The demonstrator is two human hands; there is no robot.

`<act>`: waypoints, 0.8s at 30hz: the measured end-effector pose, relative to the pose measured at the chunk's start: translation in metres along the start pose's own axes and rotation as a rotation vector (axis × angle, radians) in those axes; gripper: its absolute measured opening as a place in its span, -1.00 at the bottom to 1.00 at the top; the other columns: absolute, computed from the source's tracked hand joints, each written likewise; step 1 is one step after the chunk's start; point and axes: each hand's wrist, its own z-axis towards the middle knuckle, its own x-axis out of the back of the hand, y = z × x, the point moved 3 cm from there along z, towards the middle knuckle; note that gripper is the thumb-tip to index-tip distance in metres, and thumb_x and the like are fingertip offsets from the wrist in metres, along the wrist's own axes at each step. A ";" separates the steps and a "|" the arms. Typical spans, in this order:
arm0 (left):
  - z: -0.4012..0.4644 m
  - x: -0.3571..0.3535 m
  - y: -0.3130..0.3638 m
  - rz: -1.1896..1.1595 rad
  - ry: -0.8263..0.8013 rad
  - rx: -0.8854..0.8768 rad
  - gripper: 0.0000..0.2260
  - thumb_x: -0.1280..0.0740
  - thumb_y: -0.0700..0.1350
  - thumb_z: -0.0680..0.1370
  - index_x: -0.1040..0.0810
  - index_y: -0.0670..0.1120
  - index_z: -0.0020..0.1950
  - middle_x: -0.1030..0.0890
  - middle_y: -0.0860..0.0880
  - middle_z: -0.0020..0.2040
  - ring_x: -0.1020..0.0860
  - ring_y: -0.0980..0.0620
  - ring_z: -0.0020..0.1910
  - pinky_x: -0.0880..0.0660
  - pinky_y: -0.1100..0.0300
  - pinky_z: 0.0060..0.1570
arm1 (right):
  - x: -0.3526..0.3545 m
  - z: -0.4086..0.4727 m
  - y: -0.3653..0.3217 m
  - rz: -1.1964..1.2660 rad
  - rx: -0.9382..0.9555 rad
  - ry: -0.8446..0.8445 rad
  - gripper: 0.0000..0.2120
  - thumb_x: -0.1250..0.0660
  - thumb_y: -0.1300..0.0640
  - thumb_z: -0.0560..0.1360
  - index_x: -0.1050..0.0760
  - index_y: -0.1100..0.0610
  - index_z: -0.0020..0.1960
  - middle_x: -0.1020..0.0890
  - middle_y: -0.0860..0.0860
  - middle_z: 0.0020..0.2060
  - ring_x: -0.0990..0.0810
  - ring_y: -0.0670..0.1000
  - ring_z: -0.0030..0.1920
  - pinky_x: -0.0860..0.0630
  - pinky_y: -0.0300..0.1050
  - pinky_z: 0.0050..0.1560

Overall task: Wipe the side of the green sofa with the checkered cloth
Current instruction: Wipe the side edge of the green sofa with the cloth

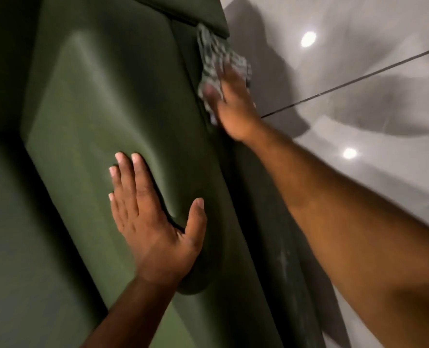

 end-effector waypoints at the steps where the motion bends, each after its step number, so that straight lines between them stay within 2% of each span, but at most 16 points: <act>1: 0.000 -0.001 0.000 -0.003 -0.001 0.004 -0.15 -0.24 0.25 0.47 -0.02 -0.13 0.61 0.00 -0.08 0.63 0.03 -0.09 0.62 0.01 -0.13 0.55 | 0.000 0.022 -0.008 0.022 0.002 0.002 -0.35 0.00 -0.36 0.54 0.02 -0.13 0.54 -0.01 0.09 0.60 -0.20 0.28 0.52 -0.24 0.43 0.40; 3: 0.002 -0.003 0.001 -0.005 -0.004 0.017 -0.14 -0.24 0.27 0.46 -0.02 -0.11 0.62 0.00 -0.08 0.63 0.04 -0.07 0.63 0.04 -0.11 0.55 | 0.002 0.043 -0.017 0.035 0.006 0.022 -0.36 -0.01 -0.30 0.58 0.01 -0.05 0.56 0.01 0.09 0.60 -0.08 0.21 0.56 -0.15 0.36 0.47; 5: 0.002 -0.004 0.003 0.002 -0.007 0.036 -0.13 -0.24 0.27 0.45 -0.03 -0.12 0.62 -0.02 -0.11 0.64 0.04 -0.08 0.63 0.05 -0.12 0.55 | 0.004 0.026 -0.017 0.062 -0.011 0.069 -0.36 -0.07 -0.19 0.61 -0.03 0.08 0.57 -0.05 0.13 0.59 0.00 0.17 0.58 -0.06 0.24 0.53; 8: 0.000 -0.003 0.008 -0.013 -0.001 0.038 -0.13 -0.23 0.30 0.45 -0.05 -0.13 0.61 -0.05 -0.14 0.63 0.02 -0.11 0.62 0.03 -0.14 0.54 | -0.001 -0.076 0.018 0.071 -0.046 0.127 -0.32 -0.06 -0.26 0.59 -0.13 0.17 0.53 -0.19 0.26 0.53 -0.14 0.26 0.54 -0.13 0.32 0.49; 9: 0.000 -0.003 0.008 -0.009 0.002 0.039 -0.13 -0.23 0.30 0.45 -0.06 -0.14 0.61 -0.06 -0.15 0.63 0.00 -0.12 0.62 0.03 -0.13 0.54 | -0.004 -0.123 0.036 0.083 -0.058 0.120 -0.32 -0.04 -0.29 0.58 -0.13 0.11 0.54 -0.21 0.28 0.52 -0.18 0.29 0.52 -0.17 0.38 0.46; 10: -0.001 -0.002 0.007 0.003 0.002 0.042 -0.12 -0.24 0.30 0.45 -0.06 -0.14 0.61 -0.06 -0.16 0.63 0.00 -0.12 0.62 0.04 -0.12 0.54 | -0.011 -0.173 0.055 0.098 -0.115 0.079 -0.35 -0.03 -0.32 0.56 -0.08 -0.03 0.54 -0.21 0.25 0.53 -0.20 0.29 0.51 -0.21 0.41 0.43; 12: -0.003 -0.002 0.004 -0.003 0.005 0.040 -0.13 -0.25 0.29 0.45 -0.05 -0.13 0.61 -0.06 -0.16 0.63 -0.01 -0.13 0.62 0.05 -0.11 0.53 | -0.023 -0.252 0.080 0.113 -0.271 0.007 -0.43 -0.02 -0.41 0.52 0.05 -0.37 0.47 -0.16 0.08 0.57 -0.18 0.19 0.54 -0.22 0.39 0.44; 13: -0.003 -0.001 0.004 -0.021 0.010 0.033 -0.13 -0.25 0.29 0.45 -0.05 -0.12 0.61 -0.06 -0.16 0.63 -0.01 -0.13 0.62 0.06 -0.11 0.53 | -0.027 -0.270 0.087 0.116 -0.294 -0.006 -0.43 -0.02 -0.44 0.50 0.10 -0.45 0.44 -0.15 0.03 0.57 -0.16 0.15 0.55 -0.21 0.37 0.46; 14: -0.002 -0.001 0.005 -0.040 0.019 0.020 -0.14 -0.24 0.29 0.46 -0.05 -0.13 0.61 -0.06 -0.16 0.63 -0.01 -0.14 0.62 0.06 -0.11 0.53 | -0.026 -0.273 0.090 0.139 -0.305 0.004 -0.42 -0.02 -0.44 0.49 0.11 -0.45 0.44 -0.17 0.04 0.56 -0.17 0.17 0.55 -0.22 0.37 0.44; 16: -0.006 0.000 0.003 -0.066 0.033 -0.013 -0.16 -0.23 0.30 0.49 -0.06 -0.14 0.61 -0.06 -0.16 0.63 -0.02 -0.16 0.61 0.06 -0.13 0.52 | -0.025 -0.263 0.094 0.153 -0.309 0.040 -0.35 -0.04 -0.45 0.49 0.08 -0.33 0.49 -0.19 0.09 0.55 -0.19 0.22 0.53 -0.22 0.39 0.44; 19: -0.024 0.002 -0.002 -0.119 0.016 -0.031 -0.16 -0.26 0.27 0.51 -0.03 -0.14 0.62 -0.03 -0.15 0.63 0.01 -0.18 0.61 0.10 -0.11 0.50 | -0.014 -0.221 0.082 0.082 -0.217 -0.004 -0.17 0.02 -0.45 0.48 0.07 0.01 0.57 -0.04 0.12 0.59 0.00 0.16 0.58 -0.01 0.26 0.55; 20: -0.038 0.002 -0.002 -0.129 0.002 -0.039 -0.16 -0.28 0.25 0.51 -0.01 -0.13 0.62 -0.01 -0.15 0.64 0.03 -0.19 0.61 0.12 -0.09 0.50 | -0.012 -0.210 0.080 0.060 -0.186 -0.023 -0.13 0.02 -0.45 0.48 0.07 0.07 0.57 -0.02 0.14 0.59 0.02 0.15 0.58 0.02 0.24 0.55; 22: -0.075 0.000 -0.001 -0.129 -0.023 -0.052 -0.14 -0.32 0.18 0.50 0.03 -0.14 0.62 0.02 -0.16 0.64 0.06 -0.20 0.61 0.10 -0.09 0.51 | -0.008 -0.215 0.076 0.093 -0.141 -0.071 -0.21 -0.04 -0.38 0.50 0.04 0.02 0.57 -0.05 0.14 0.59 -0.02 0.14 0.57 -0.02 0.25 0.55; 24: -0.118 -0.002 -0.002 -0.109 -0.026 -0.042 -0.14 -0.34 0.15 0.49 0.02 -0.14 0.62 0.03 -0.16 0.64 0.06 -0.20 0.61 0.07 -0.12 0.52 | -0.013 -0.263 0.084 0.139 -0.131 -0.106 -0.34 -0.10 -0.32 0.54 0.03 -0.14 0.53 -0.11 0.10 0.58 -0.12 0.09 0.53 -0.06 0.27 0.54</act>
